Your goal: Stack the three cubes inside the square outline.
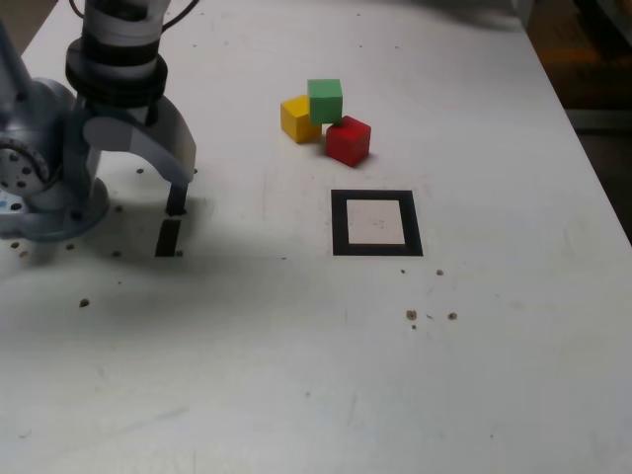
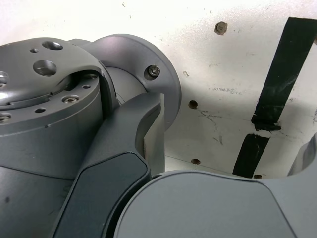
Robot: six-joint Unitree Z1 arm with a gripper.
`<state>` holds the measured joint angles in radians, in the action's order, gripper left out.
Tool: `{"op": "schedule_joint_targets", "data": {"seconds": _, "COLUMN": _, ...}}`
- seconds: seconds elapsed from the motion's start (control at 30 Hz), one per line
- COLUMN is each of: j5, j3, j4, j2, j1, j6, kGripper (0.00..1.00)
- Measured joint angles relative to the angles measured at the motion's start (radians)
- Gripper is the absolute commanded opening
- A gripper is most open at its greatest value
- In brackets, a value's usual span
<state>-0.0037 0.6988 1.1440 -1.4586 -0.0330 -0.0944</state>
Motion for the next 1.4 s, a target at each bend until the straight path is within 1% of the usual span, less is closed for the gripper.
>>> {"op": "schedule_joint_targets", "data": {"seconds": 0.27, "j5": 0.003, "j3": -0.002, "j4": -0.003, "j2": -0.002, "j1": 0.000, "j6": 0.000, "kGripper": 0.98}}
{"op": "schedule_joint_targets", "data": {"seconds": 0.5, "j5": 0.010, "j3": 0.067, "j4": 0.054, "j2": -0.002, "j1": 0.000, "j6": 0.000, "kGripper": 0.98}}
{"op": "schedule_joint_targets", "data": {"seconds": 0.6, "j5": 0.020, "j3": 0.155, "j4": 0.110, "j2": -0.010, "j1": -0.007, "j6": 0.000, "kGripper": 0.98}}
{"op": "schedule_joint_targets", "data": {"seconds": 0.77, "j5": 0.072, "j3": 0.330, "j4": 0.282, "j2": -0.056, "j1": -0.040, "j6": 0.011, "kGripper": 0.98}}
{"op": "schedule_joint_targets", "data": {"seconds": 0.87, "j5": 0.105, "j3": 0.427, "j4": 0.381, "j2": -0.061, "j1": -0.047, "j6": 0.063, "kGripper": 0.98}}
{"op": "schedule_joint_targets", "data": {"seconds": 0.93, "j5": 0.122, "j3": 0.495, "j4": 0.445, "j2": -0.073, "j1": -0.028, "j6": 0.115, "kGripper": 0.98}}
{"op": "schedule_joint_targets", "data": {"seconds": 1.0, "j5": 0.139, "j3": 0.560, "j4": 0.457, "j2": -0.084, "j1": 0.007, "j6": 0.156, "kGripper": 0.98}}
{"op": "schedule_joint_targets", "data": {"seconds": 1.07, "j5": 0.146, "j3": 0.627, "j4": 0.459, "j2": -0.106, "j1": 0.042, "j6": 0.180, "kGripper": 0.98}}
{"op": "schedule_joint_targets", "data": {"seconds": 1.27, "j5": 0.173, "j3": 0.828, "j4": 0.475, "j2": -0.228, "j1": 0.139, "j6": 0.236, "kGripper": 0.98}}
{"op": "schedule_joint_targets", "data": {"seconds": 1.4, "j5": 0.173, "j3": 0.960, "j4": 0.459, "j2": -0.284, "j1": 0.171, "j6": 0.253, "kGripper": 0.98}}
